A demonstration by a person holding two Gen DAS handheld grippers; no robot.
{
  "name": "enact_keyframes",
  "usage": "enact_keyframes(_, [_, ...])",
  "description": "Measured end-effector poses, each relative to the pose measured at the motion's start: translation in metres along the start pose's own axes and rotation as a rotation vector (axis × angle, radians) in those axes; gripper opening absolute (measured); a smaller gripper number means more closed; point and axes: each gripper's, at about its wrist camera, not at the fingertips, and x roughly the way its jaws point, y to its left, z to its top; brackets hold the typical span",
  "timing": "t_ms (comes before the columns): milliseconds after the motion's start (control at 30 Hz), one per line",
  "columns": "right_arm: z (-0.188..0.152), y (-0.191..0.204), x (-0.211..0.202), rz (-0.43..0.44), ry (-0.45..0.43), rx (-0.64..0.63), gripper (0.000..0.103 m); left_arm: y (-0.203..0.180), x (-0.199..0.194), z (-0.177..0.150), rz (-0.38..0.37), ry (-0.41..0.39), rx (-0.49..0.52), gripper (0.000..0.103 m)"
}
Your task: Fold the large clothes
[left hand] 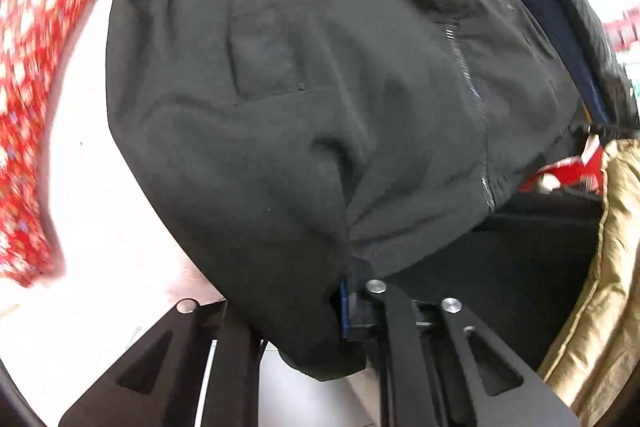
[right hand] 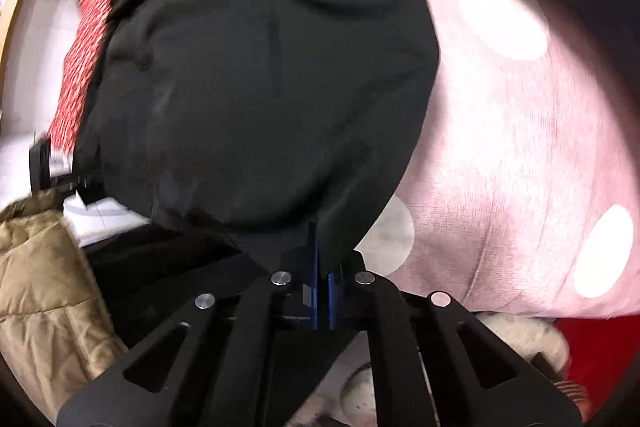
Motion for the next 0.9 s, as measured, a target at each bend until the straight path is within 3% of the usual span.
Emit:
enact_keyframes(200, [-0.027, -0.007, -0.005, 0.017, 0.087, -0.003, 0.003, -0.001, 0.000, -0.018, -0.059, 0.086, 0.058, 0.007])
enact_keyframes(333, [-0.050, -0.011, -0.003, 0.033, 0.133, 0.013, 0.003, -0.004, 0.004, -0.039, -0.111, 0.122, 0.027, 0.007])
enact_keyframes(467, [-0.041, -0.012, -0.006, 0.036, 0.126, 0.037, 0.003, 0.002, -0.003, -0.035, -0.126, 0.102, -0.020, 0.007])
enact_keyframes(633, [0.002, 0.002, -0.043, 0.142, -0.011, 0.040, 0.003, 0.012, -0.052, -0.005, -0.173, -0.034, -0.023, 0.007])
enact_keyframes(800, [0.063, 0.007, -0.083, 0.222, -0.166, 0.042, 0.003, 0.044, -0.106, 0.050, -0.194, -0.230, -0.097, 0.007])
enact_keyframes(900, [0.105, 0.008, -0.106, 0.262, -0.246, 0.046, 0.003, 0.054, -0.120, 0.084, -0.178, -0.287, -0.118, 0.007])
